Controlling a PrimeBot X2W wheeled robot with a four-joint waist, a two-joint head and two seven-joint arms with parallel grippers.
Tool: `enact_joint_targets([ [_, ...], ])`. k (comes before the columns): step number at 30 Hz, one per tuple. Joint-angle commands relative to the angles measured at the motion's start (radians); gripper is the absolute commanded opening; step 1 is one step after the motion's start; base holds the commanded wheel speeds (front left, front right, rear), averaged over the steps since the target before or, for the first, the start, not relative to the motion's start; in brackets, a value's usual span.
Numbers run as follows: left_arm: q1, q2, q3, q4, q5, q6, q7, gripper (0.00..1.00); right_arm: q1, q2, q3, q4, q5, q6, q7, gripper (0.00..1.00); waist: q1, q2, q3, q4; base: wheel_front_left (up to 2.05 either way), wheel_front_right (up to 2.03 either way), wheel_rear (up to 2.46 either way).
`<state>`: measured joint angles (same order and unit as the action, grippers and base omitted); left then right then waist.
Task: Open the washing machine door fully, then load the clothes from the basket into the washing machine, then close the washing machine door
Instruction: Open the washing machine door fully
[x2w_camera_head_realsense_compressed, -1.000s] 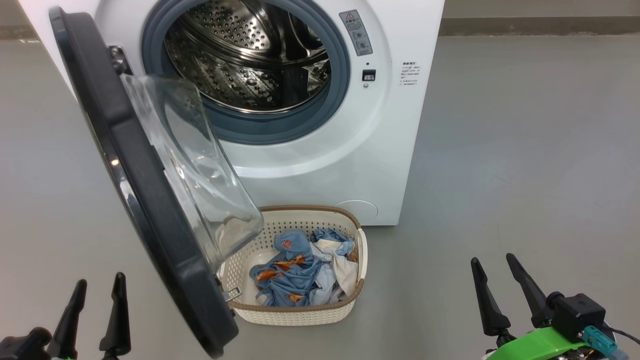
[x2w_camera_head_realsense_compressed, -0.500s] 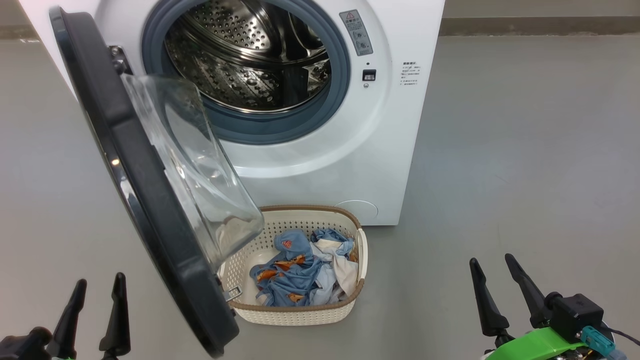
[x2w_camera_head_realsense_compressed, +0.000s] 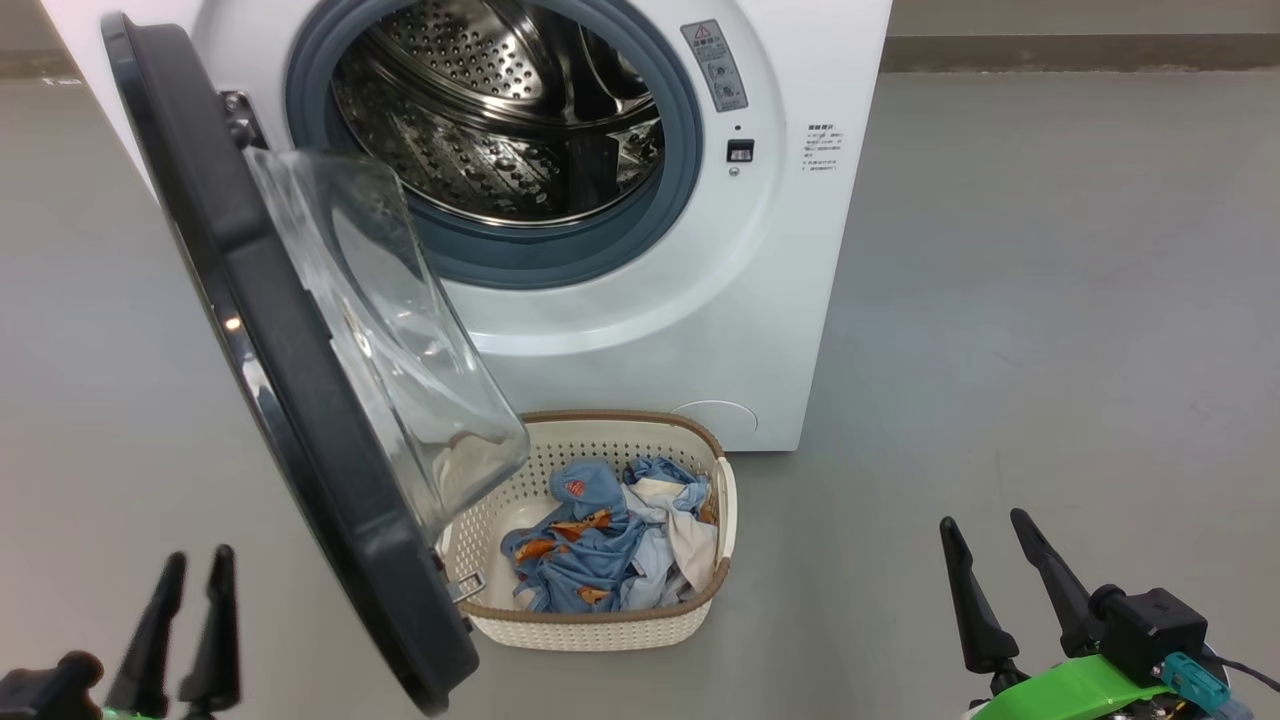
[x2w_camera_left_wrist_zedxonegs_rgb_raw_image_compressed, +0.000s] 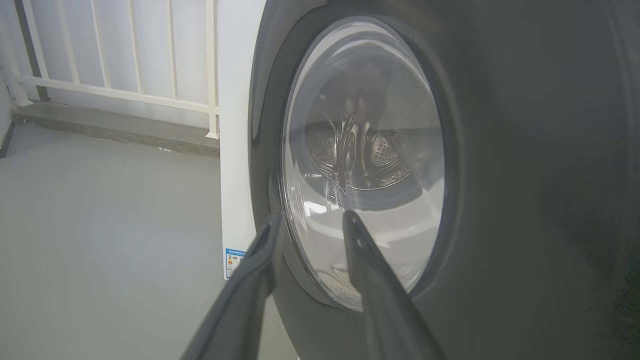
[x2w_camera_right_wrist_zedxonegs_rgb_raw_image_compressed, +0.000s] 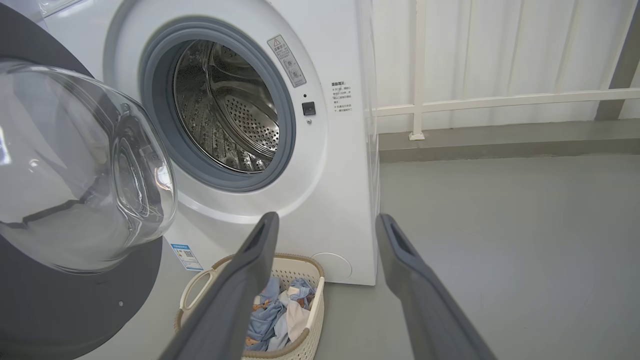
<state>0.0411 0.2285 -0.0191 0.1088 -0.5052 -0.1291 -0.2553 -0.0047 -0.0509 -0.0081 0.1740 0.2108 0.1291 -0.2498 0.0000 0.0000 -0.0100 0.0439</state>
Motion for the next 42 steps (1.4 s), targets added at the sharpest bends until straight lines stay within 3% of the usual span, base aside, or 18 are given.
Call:
enact_joint_targets([
  [1,-0.042,0.027,0.039,-0.035,0.012,-0.002,-0.006,0.00,-0.013,-0.001,0.022,-0.022,-0.017,0.002,-0.012,1.00,0.0000,0.0000,0.000,0.001,0.00,0.00,0.00],
  [14,-0.061,0.013,0.049,-0.431,0.076,-0.002,-0.006,0.00,-0.005,0.000,0.022,-0.022,-0.010,0.002,-0.012,1.00,0.0000,0.0000,-0.002,0.010,0.00,0.00,0.00],
  [22,-0.045,0.053,-0.095,-0.616,0.020,-0.002,-0.006,0.00,-0.006,0.001,0.032,-0.018,0.010,0.002,-0.012,1.00,0.0000,0.0000,-0.003,0.004,0.00,0.00,0.00],
  [32,0.002,0.090,-0.273,-0.541,-0.033,-0.002,0.007,0.00,-0.015,0.001,0.050,-0.004,0.016,0.002,-0.012,1.00,0.0000,0.0000,0.005,-0.014,0.00,0.00,0.00],
  [42,0.000,0.097,-0.349,-0.390,-0.069,-0.002,0.009,0.00,-0.021,0.001,0.073,-0.001,0.025,0.002,-0.012,1.00,0.0000,0.0000,0.029,-0.054,0.00,0.00,0.00],
])
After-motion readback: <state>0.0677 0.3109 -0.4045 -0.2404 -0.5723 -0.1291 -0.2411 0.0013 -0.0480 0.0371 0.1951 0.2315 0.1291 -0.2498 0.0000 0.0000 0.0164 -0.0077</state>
